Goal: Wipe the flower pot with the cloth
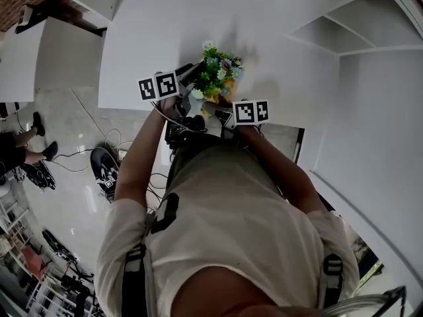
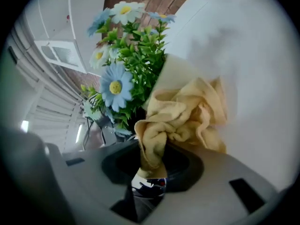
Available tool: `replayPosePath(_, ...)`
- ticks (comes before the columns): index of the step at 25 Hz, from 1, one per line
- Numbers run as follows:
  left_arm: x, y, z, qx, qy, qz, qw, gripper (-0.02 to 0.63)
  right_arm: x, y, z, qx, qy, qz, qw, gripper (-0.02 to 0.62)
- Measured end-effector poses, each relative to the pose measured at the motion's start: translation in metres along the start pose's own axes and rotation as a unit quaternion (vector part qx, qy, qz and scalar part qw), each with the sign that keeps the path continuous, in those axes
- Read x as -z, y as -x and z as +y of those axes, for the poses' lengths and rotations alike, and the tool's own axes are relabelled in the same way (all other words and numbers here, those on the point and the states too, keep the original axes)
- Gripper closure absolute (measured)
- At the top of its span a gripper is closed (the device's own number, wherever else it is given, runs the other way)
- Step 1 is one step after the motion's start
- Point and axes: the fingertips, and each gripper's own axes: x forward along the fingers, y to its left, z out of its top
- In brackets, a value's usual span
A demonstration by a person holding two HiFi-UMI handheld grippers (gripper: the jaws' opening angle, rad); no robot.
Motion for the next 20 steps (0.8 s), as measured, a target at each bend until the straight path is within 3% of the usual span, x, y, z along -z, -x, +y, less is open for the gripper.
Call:
replayPosePath(9, 0.004, 0.014, -0.02, 0.028, -0.084, 0.084, 0.9925, 0.443, -0.046, 0.051, -0.014, 0.023, -0.026, -0.106, 0.994, 0.471)
replayPosePath(15, -0.002, -0.016, -0.019, 0.011, -0.18, 0.151, 0.972, 0.428, -0.078, 0.069, -0.025, 0.042, -0.018, -0.149, 0.988, 0.471)
replayPosePath(17, 0.002, -0.02, -0.02, 0.016, -0.161, 0.152, 0.9751, 0.455, -0.079, 0.067, -0.026, 0.046, -0.018, -0.147, 0.988, 0.471)
replayPosePath(20, 0.003, -0.019, -0.017, 0.023, -0.077, 0.127, 0.9886, 0.469, -0.067, 0.053, -0.024, 0.045, -0.018, -0.124, 0.991, 0.471)
